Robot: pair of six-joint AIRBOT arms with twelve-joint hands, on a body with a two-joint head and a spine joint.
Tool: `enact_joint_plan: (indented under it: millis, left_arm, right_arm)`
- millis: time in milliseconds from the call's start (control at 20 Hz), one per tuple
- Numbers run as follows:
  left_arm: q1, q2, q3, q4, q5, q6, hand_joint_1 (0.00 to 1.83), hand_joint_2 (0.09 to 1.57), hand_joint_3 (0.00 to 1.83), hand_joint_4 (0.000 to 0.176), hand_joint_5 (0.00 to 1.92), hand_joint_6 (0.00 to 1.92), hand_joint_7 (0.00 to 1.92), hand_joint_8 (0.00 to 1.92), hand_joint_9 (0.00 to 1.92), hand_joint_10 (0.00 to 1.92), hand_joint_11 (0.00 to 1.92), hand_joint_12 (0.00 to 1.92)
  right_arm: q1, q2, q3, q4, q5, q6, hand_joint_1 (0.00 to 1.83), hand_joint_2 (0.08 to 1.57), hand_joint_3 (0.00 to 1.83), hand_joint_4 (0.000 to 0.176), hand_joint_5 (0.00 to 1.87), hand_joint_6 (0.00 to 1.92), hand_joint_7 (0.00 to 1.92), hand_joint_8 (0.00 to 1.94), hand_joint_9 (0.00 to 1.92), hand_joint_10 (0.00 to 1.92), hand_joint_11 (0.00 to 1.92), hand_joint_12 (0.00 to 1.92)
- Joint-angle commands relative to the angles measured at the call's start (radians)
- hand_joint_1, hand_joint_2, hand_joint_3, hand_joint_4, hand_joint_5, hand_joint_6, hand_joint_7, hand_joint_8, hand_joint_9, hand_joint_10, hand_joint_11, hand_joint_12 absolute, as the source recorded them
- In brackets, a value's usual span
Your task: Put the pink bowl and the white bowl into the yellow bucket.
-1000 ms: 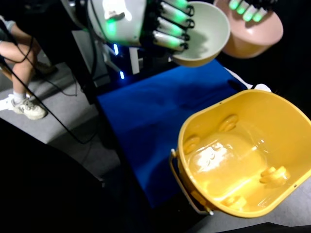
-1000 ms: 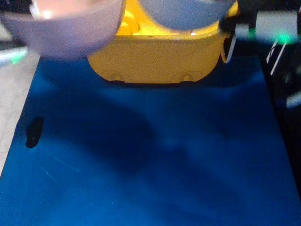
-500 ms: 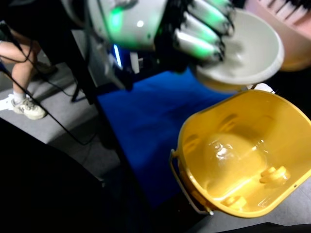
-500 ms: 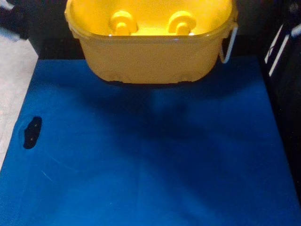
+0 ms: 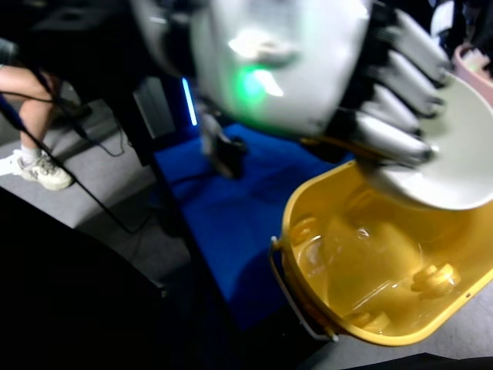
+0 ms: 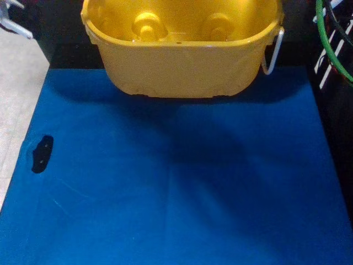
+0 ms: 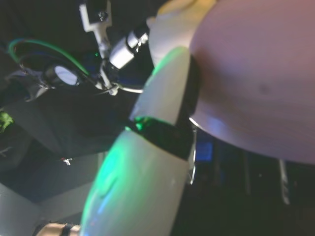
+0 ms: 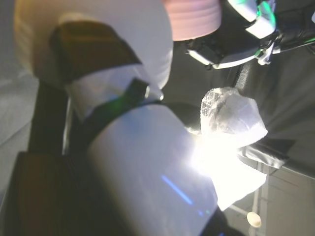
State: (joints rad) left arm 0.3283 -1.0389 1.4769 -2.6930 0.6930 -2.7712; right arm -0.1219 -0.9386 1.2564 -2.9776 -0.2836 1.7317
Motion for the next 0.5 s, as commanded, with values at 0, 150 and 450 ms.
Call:
enact_joint_plan:
  millis: [0,150,450]
  left_arm:
    - [-0.009,-0.011,0.012,-0.053,0.092,-0.026,1.48,1.17,0.0,0.0,0.75,1.13,0.8,1.17,0.89,1.26,0.69,1.76]
    - [0.0,-0.059,0.058,-0.055,0.071,-0.048,1.48,1.17,0.0,0.0,0.73,1.1,0.81,1.18,0.88,1.28,0.71,1.77]
    - [0.091,-0.122,0.129,-0.112,0.06,-0.086,1.36,1.18,0.0,0.0,0.75,1.17,0.82,1.2,0.86,1.42,0.73,1.54]
  right_arm:
    - [0.02,-0.003,0.014,-0.034,-0.109,0.006,1.49,1.1,0.0,0.0,0.92,1.09,0.96,0.93,0.97,1.03,0.76,1.55]
    - [0.02,-0.017,0.047,-0.034,-0.08,0.006,1.48,1.19,0.0,0.0,0.77,1.33,0.78,1.11,0.78,1.22,0.6,1.71]
    - [-0.059,-0.08,0.101,-0.024,-0.059,0.006,1.48,1.19,0.0,0.0,0.76,1.35,0.76,1.16,0.79,1.21,0.59,1.7]
